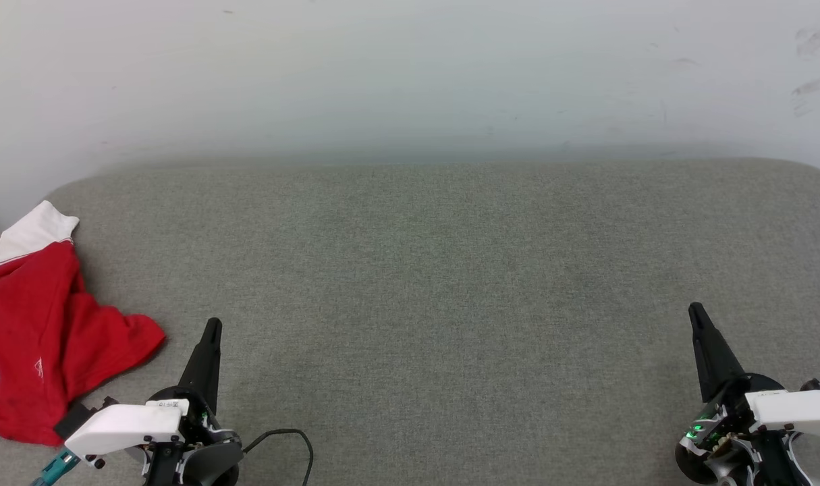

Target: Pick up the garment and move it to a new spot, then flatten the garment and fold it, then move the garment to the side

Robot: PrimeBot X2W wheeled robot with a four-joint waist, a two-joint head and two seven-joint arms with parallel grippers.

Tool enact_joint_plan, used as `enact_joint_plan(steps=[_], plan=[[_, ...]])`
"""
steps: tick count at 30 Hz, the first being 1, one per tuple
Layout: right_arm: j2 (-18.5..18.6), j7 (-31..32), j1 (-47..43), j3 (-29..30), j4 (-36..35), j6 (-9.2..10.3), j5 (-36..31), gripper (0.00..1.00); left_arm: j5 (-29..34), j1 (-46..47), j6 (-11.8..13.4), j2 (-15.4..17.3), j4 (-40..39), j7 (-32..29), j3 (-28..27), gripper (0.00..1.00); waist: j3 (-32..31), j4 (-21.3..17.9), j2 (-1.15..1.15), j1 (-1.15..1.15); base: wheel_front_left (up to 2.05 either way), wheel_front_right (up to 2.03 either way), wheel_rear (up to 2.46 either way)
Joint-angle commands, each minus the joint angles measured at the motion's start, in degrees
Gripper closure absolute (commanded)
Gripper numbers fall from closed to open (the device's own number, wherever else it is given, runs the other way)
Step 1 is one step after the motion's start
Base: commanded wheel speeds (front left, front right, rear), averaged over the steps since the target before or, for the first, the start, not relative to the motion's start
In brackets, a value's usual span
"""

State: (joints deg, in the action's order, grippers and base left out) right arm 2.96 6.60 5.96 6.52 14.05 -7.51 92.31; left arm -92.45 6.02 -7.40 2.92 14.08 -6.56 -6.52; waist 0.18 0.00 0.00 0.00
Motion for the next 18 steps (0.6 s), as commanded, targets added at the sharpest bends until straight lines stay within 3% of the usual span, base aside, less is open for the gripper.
enact_joint_plan(steps=[1,4,5,18], plan=[[-0.16,0.03,0.52,0.02,0.03,0.04,0.21,1.0,0.1,0.43,-0.17,-0.06,0.0,-0.11,-0.08,1.0,0.0,0.0,0.0,0.0,0.0,0.0,0.0],[-0.16,0.03,0.52,0.0,0.03,0.04,0.21,1.0,0.1,0.43,-0.17,-0.06,0.0,-0.11,-0.1,1.0,0.0,0.0,0.0,0.0,0.0,0.0,0.0],[0.0,-0.02,0.0,-0.01,-0.01,0.0,-0.01,0.0,0.02,-0.01,0.0,0.0,-0.01,0.02,0.01,0.0,0.0,0.0,0.0,0.0,0.0,0.0,0.0],[-0.05,-2.75,-2.07,-1.55,1.39,0.01,-2.38,0.0,1.71,-2.66,0.0,-0.18,0.37,2.82,0.87,0.0,0.08,-0.07,0.0,0.0,0.0,0.0,0.0]])
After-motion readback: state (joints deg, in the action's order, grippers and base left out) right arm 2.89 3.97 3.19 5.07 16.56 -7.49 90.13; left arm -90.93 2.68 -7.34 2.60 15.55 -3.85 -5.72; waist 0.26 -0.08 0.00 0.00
